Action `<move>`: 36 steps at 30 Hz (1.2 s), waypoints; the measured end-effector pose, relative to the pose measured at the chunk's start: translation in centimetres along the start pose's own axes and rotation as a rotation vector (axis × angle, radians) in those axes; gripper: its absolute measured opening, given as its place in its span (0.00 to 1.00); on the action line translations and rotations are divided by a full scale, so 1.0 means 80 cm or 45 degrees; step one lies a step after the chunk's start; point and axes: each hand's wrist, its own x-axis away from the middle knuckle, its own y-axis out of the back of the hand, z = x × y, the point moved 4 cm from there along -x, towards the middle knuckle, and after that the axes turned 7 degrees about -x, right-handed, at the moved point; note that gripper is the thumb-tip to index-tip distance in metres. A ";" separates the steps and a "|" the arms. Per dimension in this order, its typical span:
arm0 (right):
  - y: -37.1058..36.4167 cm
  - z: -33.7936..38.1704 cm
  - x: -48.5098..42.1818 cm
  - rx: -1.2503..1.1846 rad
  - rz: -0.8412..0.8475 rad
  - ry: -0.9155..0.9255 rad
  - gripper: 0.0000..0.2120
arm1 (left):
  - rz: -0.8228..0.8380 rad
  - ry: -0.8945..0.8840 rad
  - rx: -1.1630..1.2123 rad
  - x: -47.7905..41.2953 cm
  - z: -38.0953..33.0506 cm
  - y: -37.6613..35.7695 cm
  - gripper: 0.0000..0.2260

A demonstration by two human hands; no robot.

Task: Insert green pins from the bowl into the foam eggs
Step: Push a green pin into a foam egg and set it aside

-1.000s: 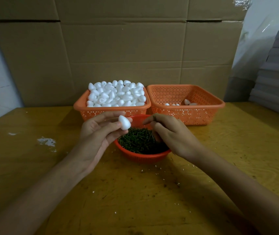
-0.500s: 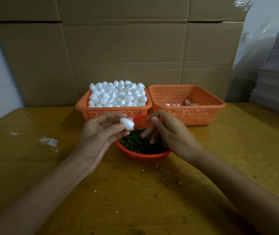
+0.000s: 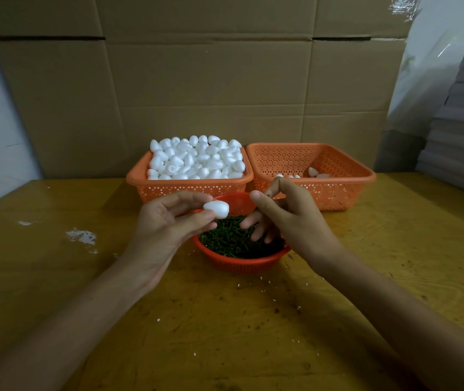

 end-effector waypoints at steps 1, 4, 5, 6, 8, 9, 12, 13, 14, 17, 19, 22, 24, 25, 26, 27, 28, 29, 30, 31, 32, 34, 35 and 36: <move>0.001 0.000 0.000 0.015 -0.022 0.025 0.10 | 0.002 -0.003 -0.001 0.001 -0.001 -0.001 0.13; 0.006 0.001 -0.001 0.010 -0.054 0.061 0.11 | 0.026 -0.017 -0.008 0.002 -0.003 -0.003 0.13; 0.006 0.002 -0.001 -0.016 -0.032 0.057 0.10 | 0.028 -0.019 -0.014 0.002 -0.003 -0.003 0.12; 0.006 0.003 -0.002 -0.042 0.001 0.050 0.09 | 0.025 -0.018 -0.019 0.002 -0.003 -0.002 0.11; 0.005 0.005 -0.002 -0.068 0.076 0.032 0.06 | 0.012 -0.009 -0.017 0.000 -0.001 -0.001 0.11; 0.003 0.005 -0.002 -0.066 0.110 0.021 0.06 | 0.007 -0.004 -0.013 0.000 -0.001 0.000 0.11; -0.002 0.002 -0.001 -0.027 0.177 0.005 0.06 | 0.009 0.003 -0.001 -0.002 0.001 0.000 0.11; -0.003 0.001 -0.001 -0.020 0.181 0.005 0.05 | 0.011 0.003 -0.002 -0.002 0.001 0.001 0.11; -0.004 0.001 -0.001 -0.017 0.179 0.008 0.05 | 0.012 0.003 -0.001 -0.002 0.001 0.001 0.12; -0.004 0.001 0.000 0.005 0.180 0.038 0.04 | 0.015 0.003 -0.003 -0.002 0.002 0.001 0.11; -0.005 0.001 0.000 0.030 0.198 0.056 0.05 | 0.021 0.001 -0.011 -0.002 0.002 0.002 0.11; -0.005 -0.001 0.000 0.075 0.206 0.076 0.06 | 0.030 0.004 -0.021 -0.002 0.002 0.002 0.11; -0.006 -0.003 0.001 0.145 0.207 0.103 0.05 | 0.035 -0.005 -0.038 -0.002 0.001 0.002 0.12; -0.006 -0.003 0.002 0.187 0.208 0.119 0.04 | 0.038 -0.013 -0.043 -0.002 0.001 0.001 0.13; -0.007 -0.004 0.002 0.228 0.204 0.135 0.04 | 0.040 -0.021 -0.045 -0.002 0.001 0.000 0.13; -0.007 -0.004 0.003 0.271 0.195 0.156 0.04 | 0.042 -0.028 -0.046 -0.002 0.001 0.000 0.14; -0.007 -0.004 0.004 0.320 0.183 0.184 0.04 | 0.042 -0.034 -0.048 -0.002 0.002 -0.001 0.15; -0.007 -0.003 0.005 0.373 0.170 0.214 0.04 | 0.040 -0.042 -0.059 -0.002 0.002 -0.001 0.15; -0.008 -0.003 0.006 0.423 0.156 0.242 0.03 | 0.038 -0.060 -0.089 -0.002 0.002 -0.001 0.16; -0.009 -0.003 0.007 0.467 0.143 0.265 0.02 | 0.039 -0.089 -0.145 -0.002 0.002 -0.001 0.15; -0.010 -0.003 0.008 0.507 0.128 0.284 0.02 | 0.046 -0.125 -0.218 -0.002 0.002 -0.001 0.14; -0.013 -0.004 0.010 0.585 0.095 0.304 0.01 | 0.069 -0.188 -0.326 0.000 0.001 -0.003 0.13; -0.014 -0.004 0.010 0.614 0.088 0.303 0.01 | 0.072 -0.202 -0.344 0.001 0.001 -0.003 0.13; -0.014 -0.004 0.010 0.630 0.087 0.297 0.02 | 0.072 -0.208 -0.351 0.001 0.002 -0.003 0.13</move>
